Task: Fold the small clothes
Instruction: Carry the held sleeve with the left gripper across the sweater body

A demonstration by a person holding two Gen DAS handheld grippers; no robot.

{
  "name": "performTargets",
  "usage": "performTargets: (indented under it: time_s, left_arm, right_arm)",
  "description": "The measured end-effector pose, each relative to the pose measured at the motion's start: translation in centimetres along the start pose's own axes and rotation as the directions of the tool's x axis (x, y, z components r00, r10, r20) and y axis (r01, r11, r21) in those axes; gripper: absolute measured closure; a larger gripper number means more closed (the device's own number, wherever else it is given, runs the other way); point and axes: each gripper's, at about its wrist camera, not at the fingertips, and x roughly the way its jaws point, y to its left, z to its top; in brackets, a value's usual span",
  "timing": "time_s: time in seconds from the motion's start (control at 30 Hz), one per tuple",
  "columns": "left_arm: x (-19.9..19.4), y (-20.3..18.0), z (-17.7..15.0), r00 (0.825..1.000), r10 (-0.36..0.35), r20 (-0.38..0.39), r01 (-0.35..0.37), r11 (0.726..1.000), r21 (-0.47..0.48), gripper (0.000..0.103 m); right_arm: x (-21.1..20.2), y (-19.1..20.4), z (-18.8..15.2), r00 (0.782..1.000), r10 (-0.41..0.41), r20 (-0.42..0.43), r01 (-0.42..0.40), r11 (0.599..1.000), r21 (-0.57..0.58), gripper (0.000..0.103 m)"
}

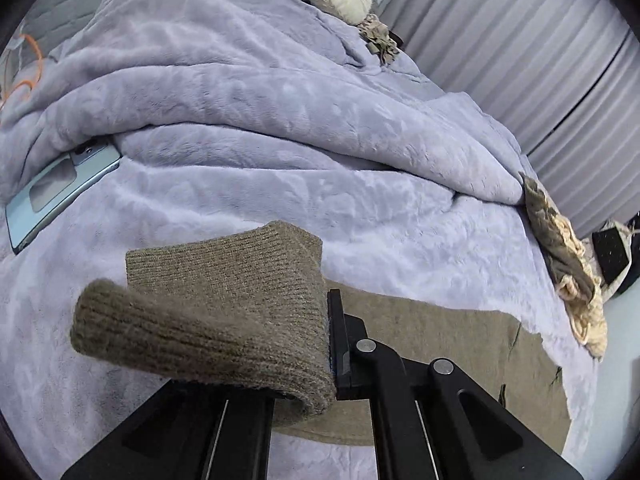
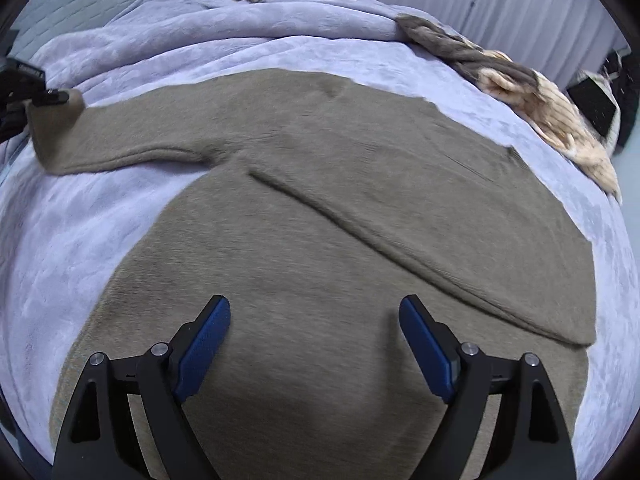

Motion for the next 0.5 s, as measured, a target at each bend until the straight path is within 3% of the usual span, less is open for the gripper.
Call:
performTargets:
  time_s: [0.17,0.5]
  left_arm:
    - [0.5,-4.9,-1.5,0.999,0.053,-0.011,-0.051,0.992,0.118,0.096]
    - [1.2,-12.6,-4.7,0.997,0.067,-0.043,-0.054,0.966,0.253,0.096]
  right_arm:
    - [-0.5,-4.5,-0.5,1.0,-0.023,-0.004,0.023,0.996,0.083,0.015]
    - [-0.6,-8.9,-2.1,1.0,-0.024,-0.006,0.024,0.988,0.153,0.015]
